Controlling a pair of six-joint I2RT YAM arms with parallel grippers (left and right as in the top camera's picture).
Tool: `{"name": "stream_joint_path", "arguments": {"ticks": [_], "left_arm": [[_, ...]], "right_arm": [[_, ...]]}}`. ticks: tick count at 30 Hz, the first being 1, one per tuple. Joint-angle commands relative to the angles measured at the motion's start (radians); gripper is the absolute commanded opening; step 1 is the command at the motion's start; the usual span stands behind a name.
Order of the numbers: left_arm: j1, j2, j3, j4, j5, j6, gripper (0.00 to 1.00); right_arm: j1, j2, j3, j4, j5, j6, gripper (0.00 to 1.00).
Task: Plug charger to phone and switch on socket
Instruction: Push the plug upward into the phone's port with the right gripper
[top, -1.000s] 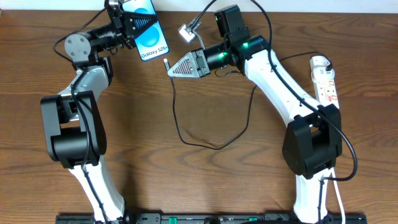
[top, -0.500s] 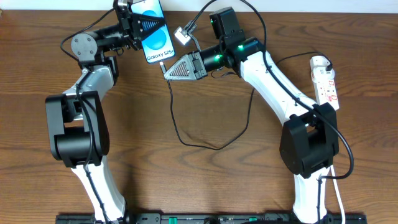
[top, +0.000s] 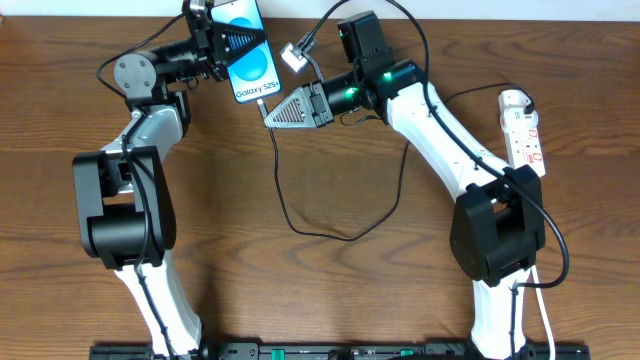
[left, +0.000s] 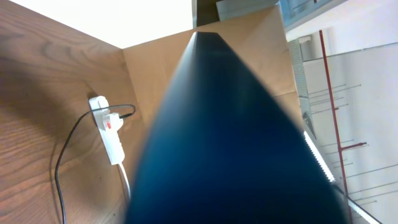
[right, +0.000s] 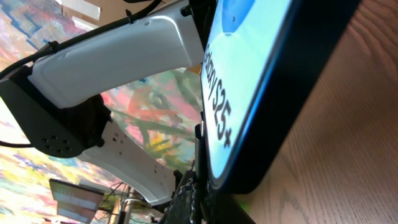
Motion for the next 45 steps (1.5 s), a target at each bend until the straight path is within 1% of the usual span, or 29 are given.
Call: {"name": "stream_joint_path", "arguments": {"ticks": [1, 17, 25, 37, 45], "left_arm": [[0.006, -0.023, 0.015, 0.021, 0.005, 0.014, 0.07], [0.002, -0.023, 0.015, 0.021, 0.006, 0.029, 0.07], [-0.015, -0.023, 0.015, 0.021, 0.014, 0.055, 0.07], [-0.018, -0.023, 0.015, 0.020, 0.070, 0.054, 0.07], [-0.018, -0.023, 0.015, 0.020, 0.096, 0.054, 0.07]], "right_arm": [[-0.003, 0.009, -0.009, 0.003, -0.008, 0.013, 0.01], [-0.003, 0.009, -0.009, 0.007, 0.025, 0.029, 0.01], [-0.005, 0.009, -0.009, 0.119, 0.025, 0.138, 0.01], [-0.032, 0.009, -0.009, 0.127, 0.044, 0.140, 0.01], [-0.037, 0.009, -0.009, 0.183, 0.070, 0.177, 0.01]]}}
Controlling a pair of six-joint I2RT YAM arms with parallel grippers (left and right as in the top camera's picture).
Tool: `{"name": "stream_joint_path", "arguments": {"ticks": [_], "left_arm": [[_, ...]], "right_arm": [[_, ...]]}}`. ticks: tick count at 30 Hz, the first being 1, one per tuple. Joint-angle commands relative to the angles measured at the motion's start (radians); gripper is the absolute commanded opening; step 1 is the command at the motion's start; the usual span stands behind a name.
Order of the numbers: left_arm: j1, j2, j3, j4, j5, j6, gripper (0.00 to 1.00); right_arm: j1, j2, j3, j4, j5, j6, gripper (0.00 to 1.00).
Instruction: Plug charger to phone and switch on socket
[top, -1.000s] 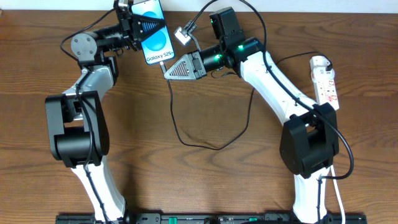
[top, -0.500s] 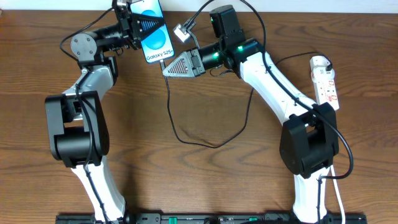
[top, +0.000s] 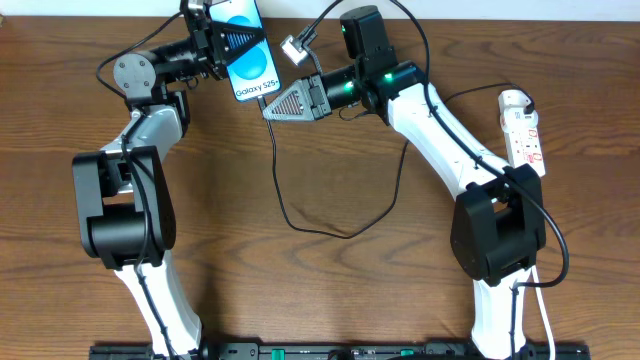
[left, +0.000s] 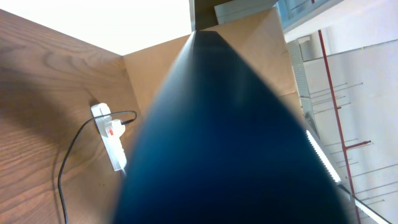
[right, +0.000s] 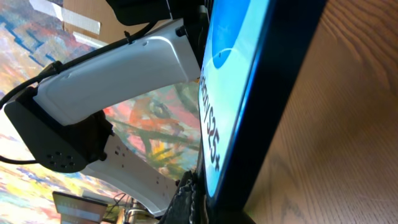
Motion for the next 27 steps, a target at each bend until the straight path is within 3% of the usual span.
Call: {"name": "stream_joint_path", "arguments": {"ticks": [1, 6, 11, 14, 17, 20, 27], "left_arm": [[-0.016, -0.023, 0.015, 0.021, 0.104, 0.021, 0.07], [-0.015, -0.023, 0.015, 0.021, 0.104, 0.022, 0.07], [-0.006, -0.023, 0.015, 0.021, 0.105, 0.029, 0.08], [0.000, -0.023, 0.015, 0.019, 0.115, 0.038, 0.07], [0.000, -0.023, 0.015, -0.043, 0.148, 0.109, 0.07], [0.000, -0.022, 0.009, -0.147, 0.156, 0.201, 0.08], [-0.003, -0.020, 0.007, -0.502, 0.156, 0.476, 0.07]], "right_arm": [[-0.028, 0.009, 0.007, 0.027, 0.055, 0.016, 0.01], [-0.028, 0.009, 0.007, 0.020, 0.055, 0.012, 0.02], [-0.031, 0.009, 0.007, -0.073, 0.081, -0.042, 0.27], [-0.039, 0.009, 0.007, -0.134, 0.081, -0.099, 0.36], [-0.058, 0.009, 0.007, -0.144, 0.081, -0.113, 0.48], [-0.093, 0.009, 0.007, -0.144, 0.090, -0.113, 0.53], [-0.203, 0.009, 0.007, -0.251, 0.314, -0.075, 0.52]]}}
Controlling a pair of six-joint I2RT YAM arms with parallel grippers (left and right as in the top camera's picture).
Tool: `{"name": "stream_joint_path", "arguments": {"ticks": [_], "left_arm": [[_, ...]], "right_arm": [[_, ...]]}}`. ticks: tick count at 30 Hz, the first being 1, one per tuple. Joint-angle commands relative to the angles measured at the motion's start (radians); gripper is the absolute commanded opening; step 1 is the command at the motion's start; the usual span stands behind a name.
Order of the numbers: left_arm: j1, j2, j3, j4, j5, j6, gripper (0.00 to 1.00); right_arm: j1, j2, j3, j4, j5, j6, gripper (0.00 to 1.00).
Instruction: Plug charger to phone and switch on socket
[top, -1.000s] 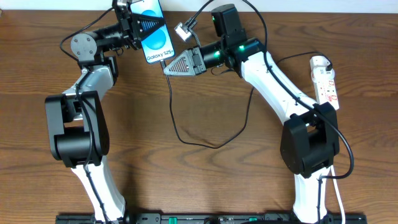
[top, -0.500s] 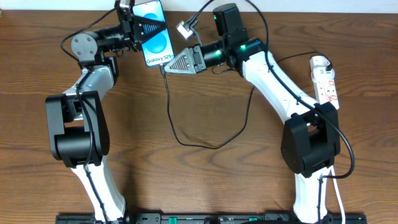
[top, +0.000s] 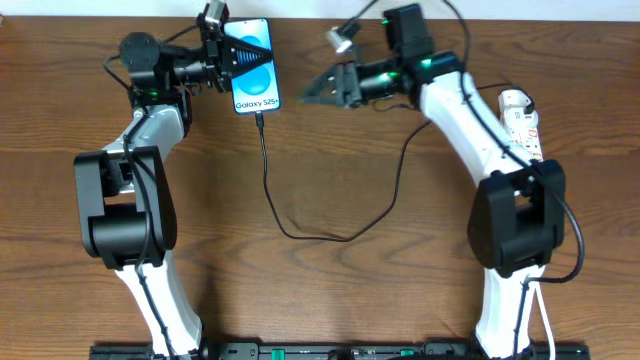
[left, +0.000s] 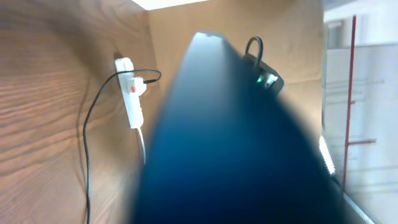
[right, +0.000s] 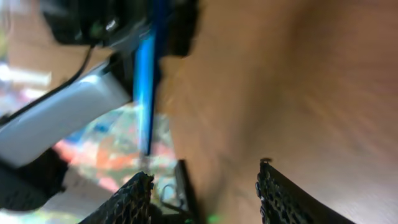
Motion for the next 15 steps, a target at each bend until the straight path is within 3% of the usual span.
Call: {"name": "stream_joint_path", "arguments": {"ticks": [1, 3, 15], "left_arm": [[-0.003, -0.019, 0.008, -0.121, 0.006, 0.231, 0.07], [-0.016, -0.019, 0.008, -0.254, -0.013, 0.350, 0.07], [-0.063, -0.019, 0.008, -0.835, -0.222, 0.764, 0.07]], "right_arm": [[-0.049, 0.009, 0.006, -0.048, 0.151, 0.004, 0.52], [-0.061, 0.009, 0.006, -0.088, 0.223, -0.012, 0.52], [-0.060, 0.009, 0.006, -0.211, 0.399, -0.108, 0.52]]}}
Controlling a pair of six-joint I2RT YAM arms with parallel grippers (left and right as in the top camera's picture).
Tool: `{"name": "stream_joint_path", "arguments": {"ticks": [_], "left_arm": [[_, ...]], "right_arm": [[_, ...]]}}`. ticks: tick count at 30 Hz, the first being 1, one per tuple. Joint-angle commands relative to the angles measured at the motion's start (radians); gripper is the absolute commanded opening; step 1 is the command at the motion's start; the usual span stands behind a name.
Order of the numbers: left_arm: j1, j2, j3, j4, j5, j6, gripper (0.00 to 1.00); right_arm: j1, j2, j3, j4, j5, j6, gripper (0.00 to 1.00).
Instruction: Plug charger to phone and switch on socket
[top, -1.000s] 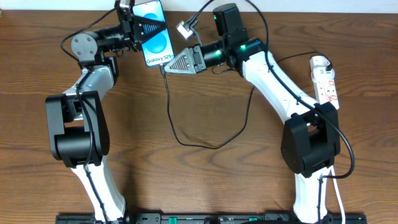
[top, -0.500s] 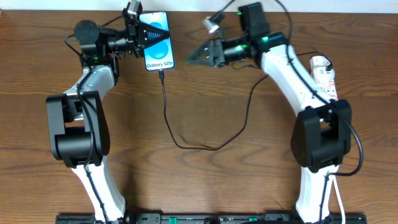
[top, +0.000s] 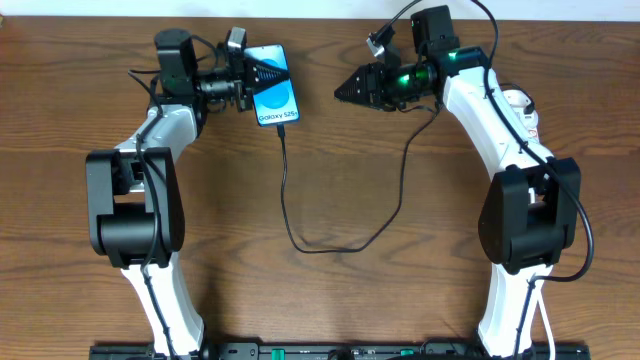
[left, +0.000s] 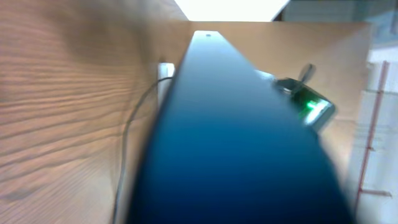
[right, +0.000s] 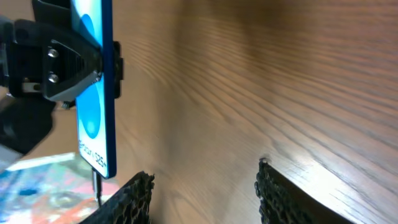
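The phone (top: 276, 95), its blue and white screen lit, is held off the table with my left gripper (top: 262, 75) shut on its top end. The black charger cable (top: 285, 180) is plugged into the phone's lower end and loops across the table toward the white power strip (top: 522, 105). My right gripper (top: 345, 92) is open and empty, a little to the right of the phone. In the right wrist view the phone (right: 96, 93) and its plug (right: 96, 183) show to the left of the gripper (right: 203, 171). The phone's dark back (left: 236, 137) fills the left wrist view.
The right arm (top: 480, 90) covers most of the power strip at the table's right edge. The slack cable lies in a loop on the middle of the brown wooden table (top: 350, 290). Both arm bases stand near the front edge.
My left gripper has moved the phone a little to the right and turned it slightly. The right gripper, still open, has shifted slightly further right, away from the phone.
At first my right gripper was against the phone's lower end where the cable meets it, with the left holding the phone. It stayed there. Then it was open and away to the right, the cable left in the phone. Now both have shifted slightly right.
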Motion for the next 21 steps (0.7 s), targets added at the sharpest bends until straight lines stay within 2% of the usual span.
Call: {"name": "stream_joint_path", "arguments": {"ticks": [1, 8, 12, 17, 21], "left_arm": [[-0.008, -0.019, 0.009, -0.129, -0.078, 0.212, 0.07], [-0.066, -0.019, 0.009, -0.549, -0.328, 0.494, 0.07], [-0.113, -0.019, 0.009, -0.697, -0.388, 0.681, 0.08], [-0.156, -0.019, 0.009, -0.757, -0.422, 0.745, 0.07], [-0.181, -0.016, 0.009, -0.810, -0.531, 0.748, 0.08]], "right_arm": [[0.002, 0.008, 0.007, -0.030, 0.098, -0.062, 0.52], [0.002, 0.008, 0.007, -0.092, 0.238, -0.081, 0.48], [0.002, 0.007, 0.007, -0.113, 0.275, -0.084, 0.48], [0.002, 0.007, 0.007, -0.124, 0.276, -0.101, 0.49], [0.003, 0.007, 0.007, -0.152, 0.288, -0.115, 0.47]]}}
